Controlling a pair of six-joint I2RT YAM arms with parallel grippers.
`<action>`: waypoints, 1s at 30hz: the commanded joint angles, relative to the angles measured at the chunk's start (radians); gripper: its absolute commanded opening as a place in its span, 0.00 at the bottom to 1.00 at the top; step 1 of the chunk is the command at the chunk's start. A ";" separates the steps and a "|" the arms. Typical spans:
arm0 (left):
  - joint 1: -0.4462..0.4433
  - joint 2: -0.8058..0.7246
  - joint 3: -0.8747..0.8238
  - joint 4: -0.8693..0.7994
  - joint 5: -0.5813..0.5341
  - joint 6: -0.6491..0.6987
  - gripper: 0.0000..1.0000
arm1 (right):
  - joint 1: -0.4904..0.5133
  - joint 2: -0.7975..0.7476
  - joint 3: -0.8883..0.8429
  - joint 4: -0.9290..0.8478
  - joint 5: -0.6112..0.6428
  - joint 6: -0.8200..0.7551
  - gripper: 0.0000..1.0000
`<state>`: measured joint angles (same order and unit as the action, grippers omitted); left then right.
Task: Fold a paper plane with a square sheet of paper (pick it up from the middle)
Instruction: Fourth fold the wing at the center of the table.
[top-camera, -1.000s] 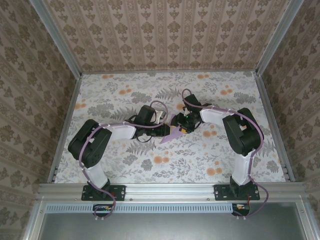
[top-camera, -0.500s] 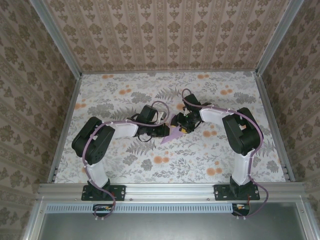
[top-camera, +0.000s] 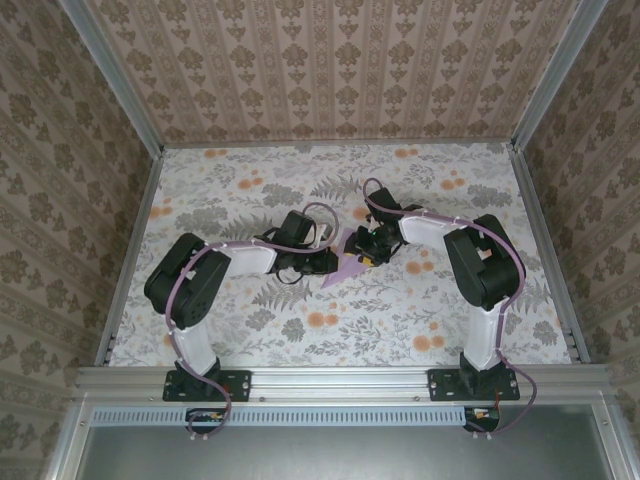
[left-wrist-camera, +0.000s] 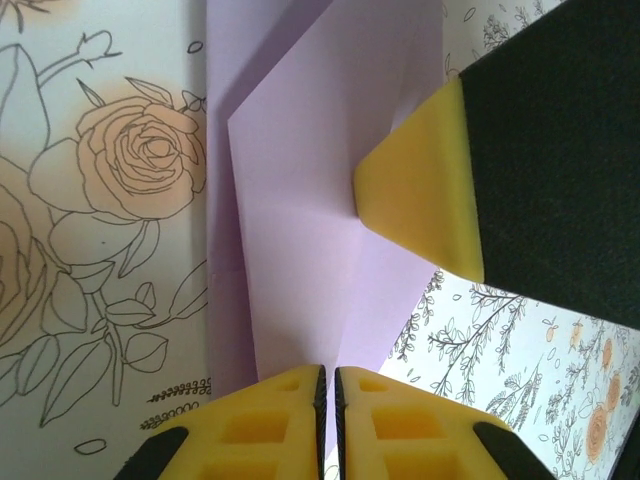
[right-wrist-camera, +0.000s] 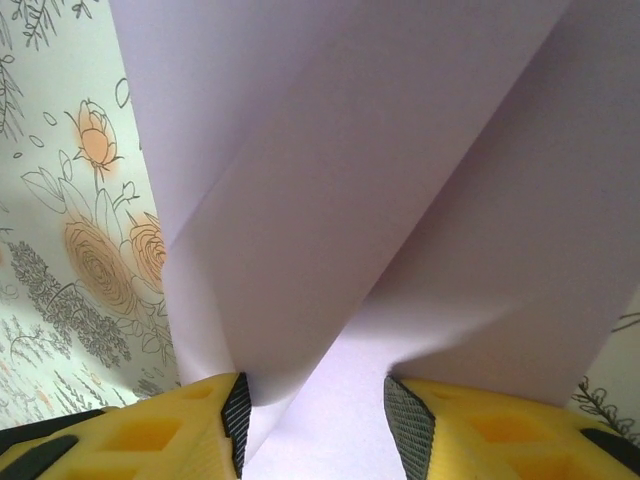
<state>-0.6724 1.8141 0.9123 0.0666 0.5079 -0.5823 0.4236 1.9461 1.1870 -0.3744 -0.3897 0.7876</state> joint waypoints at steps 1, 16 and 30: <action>0.010 0.026 0.020 -0.017 -0.006 0.007 0.14 | 0.000 0.129 -0.056 -0.126 0.177 0.000 0.46; 0.022 0.034 0.022 -0.015 -0.019 -0.002 0.13 | 0.001 0.163 -0.040 -0.158 0.195 0.021 0.43; 0.024 0.027 0.020 -0.041 -0.046 0.007 0.13 | 0.012 0.195 -0.008 -0.203 0.212 0.005 0.47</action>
<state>-0.6586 1.8339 0.9127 0.0586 0.4847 -0.5827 0.4297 1.9903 1.2530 -0.4652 -0.3721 0.7952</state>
